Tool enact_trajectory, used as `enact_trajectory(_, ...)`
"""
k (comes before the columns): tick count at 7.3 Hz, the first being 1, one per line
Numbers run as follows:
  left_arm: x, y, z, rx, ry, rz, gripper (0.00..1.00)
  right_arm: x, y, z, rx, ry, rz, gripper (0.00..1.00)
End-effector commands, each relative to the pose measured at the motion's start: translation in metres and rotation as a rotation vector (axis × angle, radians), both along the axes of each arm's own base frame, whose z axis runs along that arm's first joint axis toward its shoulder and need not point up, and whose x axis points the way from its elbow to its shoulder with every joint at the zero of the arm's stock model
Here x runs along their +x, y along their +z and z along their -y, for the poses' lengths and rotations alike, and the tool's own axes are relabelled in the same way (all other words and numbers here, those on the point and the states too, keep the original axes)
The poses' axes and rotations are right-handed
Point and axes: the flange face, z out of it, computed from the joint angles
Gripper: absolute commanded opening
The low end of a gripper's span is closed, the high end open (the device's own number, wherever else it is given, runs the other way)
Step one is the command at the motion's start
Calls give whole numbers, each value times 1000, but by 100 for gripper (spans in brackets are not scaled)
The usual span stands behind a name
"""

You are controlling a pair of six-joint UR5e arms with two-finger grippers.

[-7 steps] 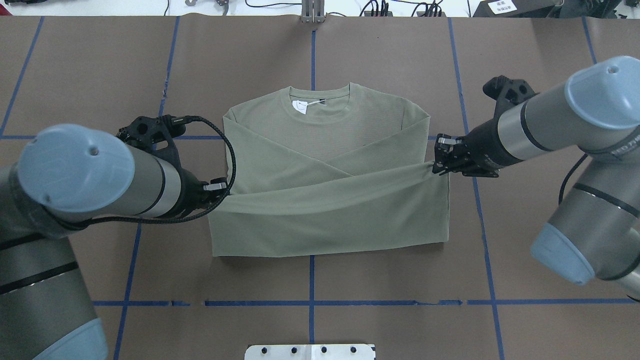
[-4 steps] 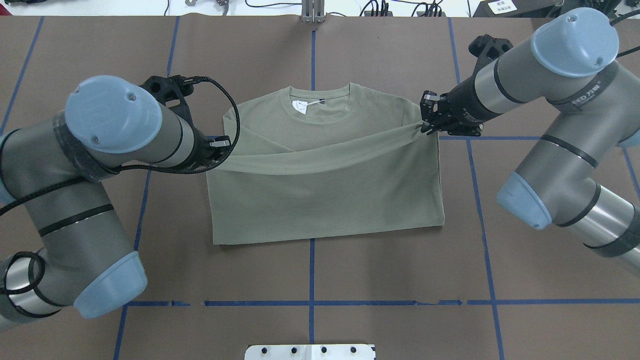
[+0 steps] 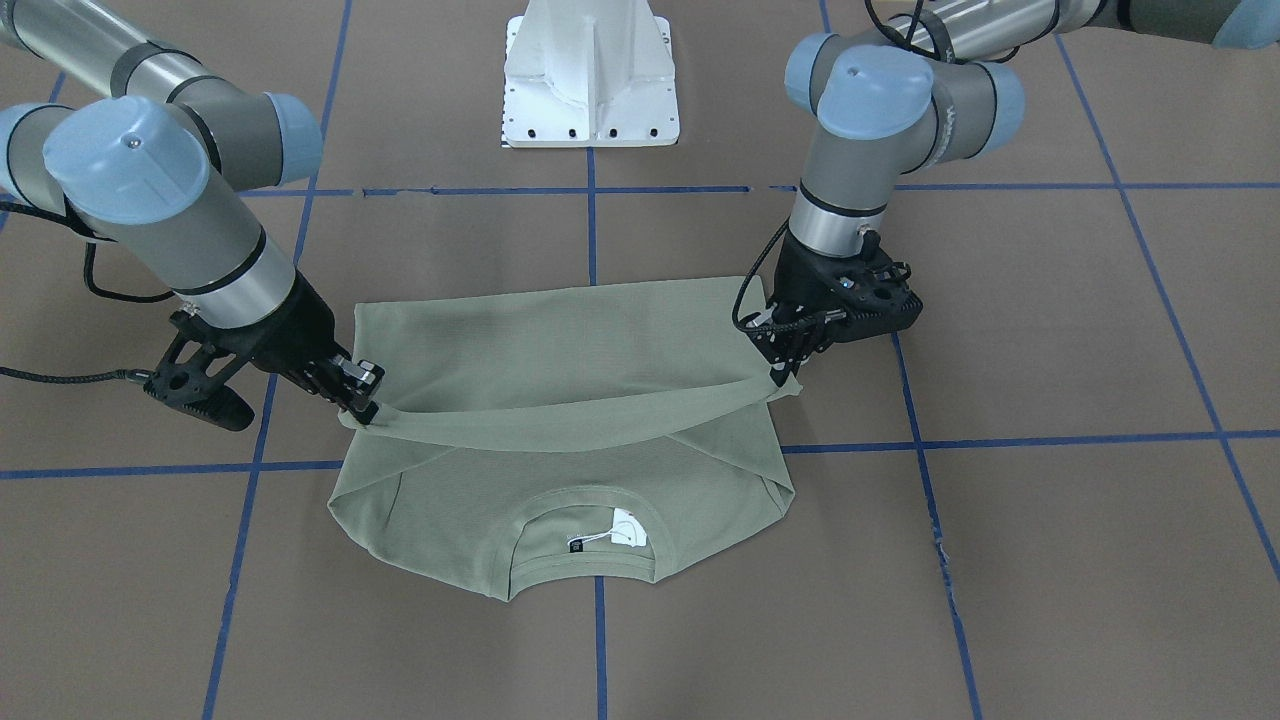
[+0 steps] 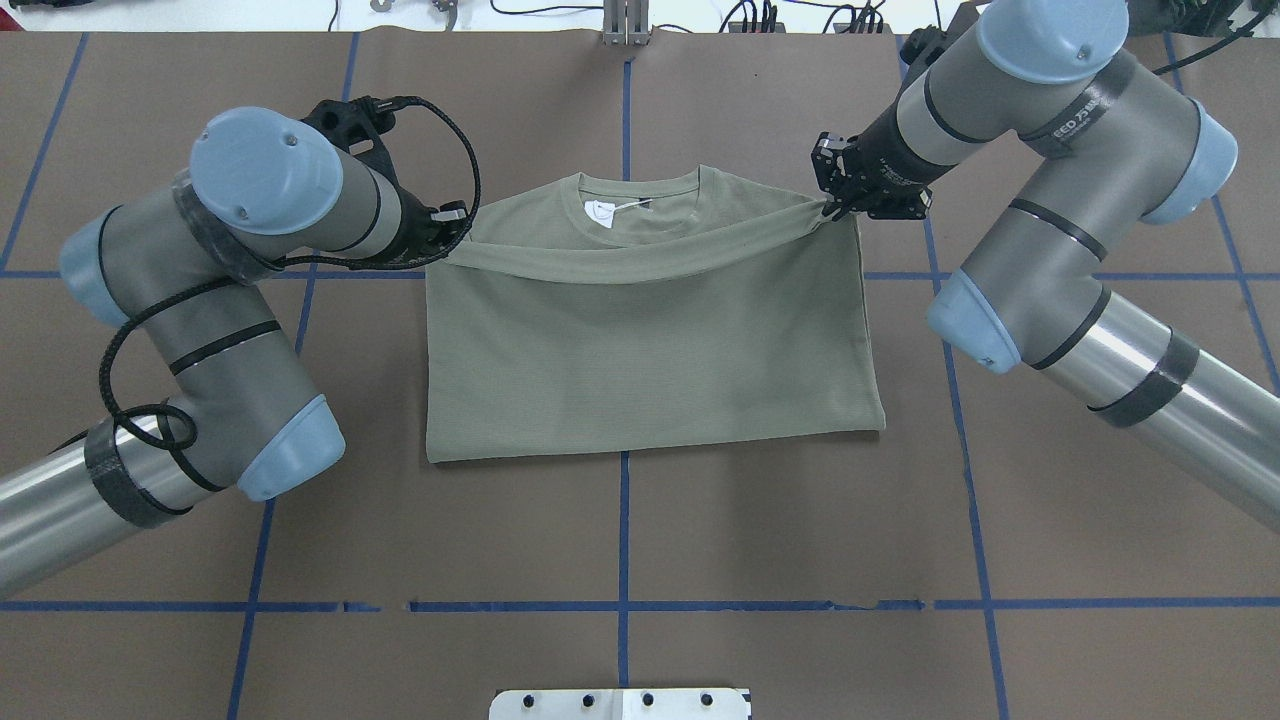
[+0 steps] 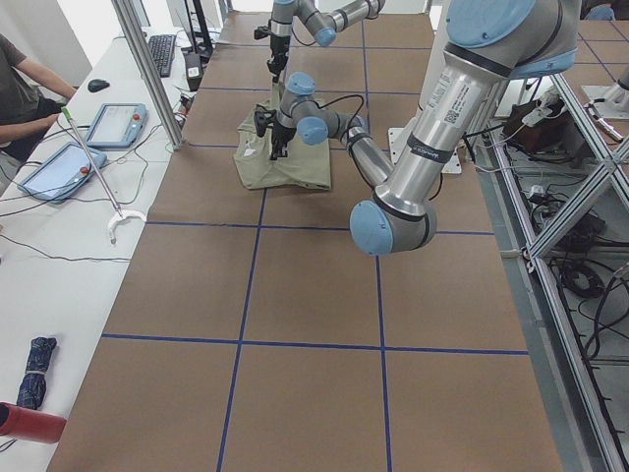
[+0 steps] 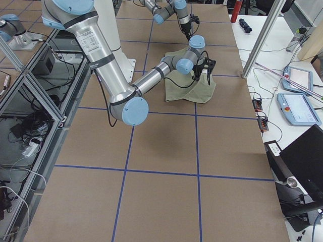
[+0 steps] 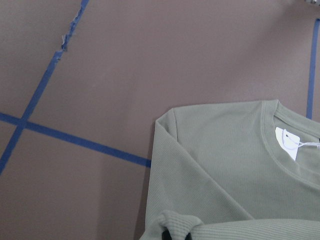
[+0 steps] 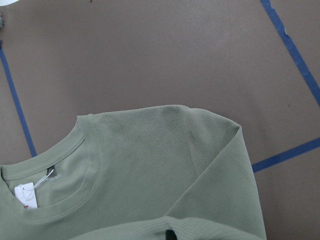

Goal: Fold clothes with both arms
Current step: 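Lower the hem onto the collar edge and open both grippers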

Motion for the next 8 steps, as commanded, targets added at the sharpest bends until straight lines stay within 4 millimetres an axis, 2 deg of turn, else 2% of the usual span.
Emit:
enact_trajectory(1, 13, 37, 25, 1, -17, 1, 0, -15, 17, 23, -38, 4, -37, 0)
enact_trajectory(3, 21, 56, 34, -4, -21, 10, 0, -19, 33, 31, -52, 10, -50, 0)
enact_trajectory(5, 19, 49, 38, 1, -28, 1, 0, -20, 59, 46, -43, 21, -42, 0)
enact_trajectory(6, 20, 39, 39, 7, -30, -9, 0, -20, 60, 47, -37, 24, -35, 0)
enact_trajectory(7, 22, 30, 42, 12, -34, -18, 0, -21, 46, 51, -23, 26, -21, 0)
enact_trajectory(8, 29, 30, 49, 5, -35, -10, 0, -22, 37, 52, -17, 28, -13, 0)
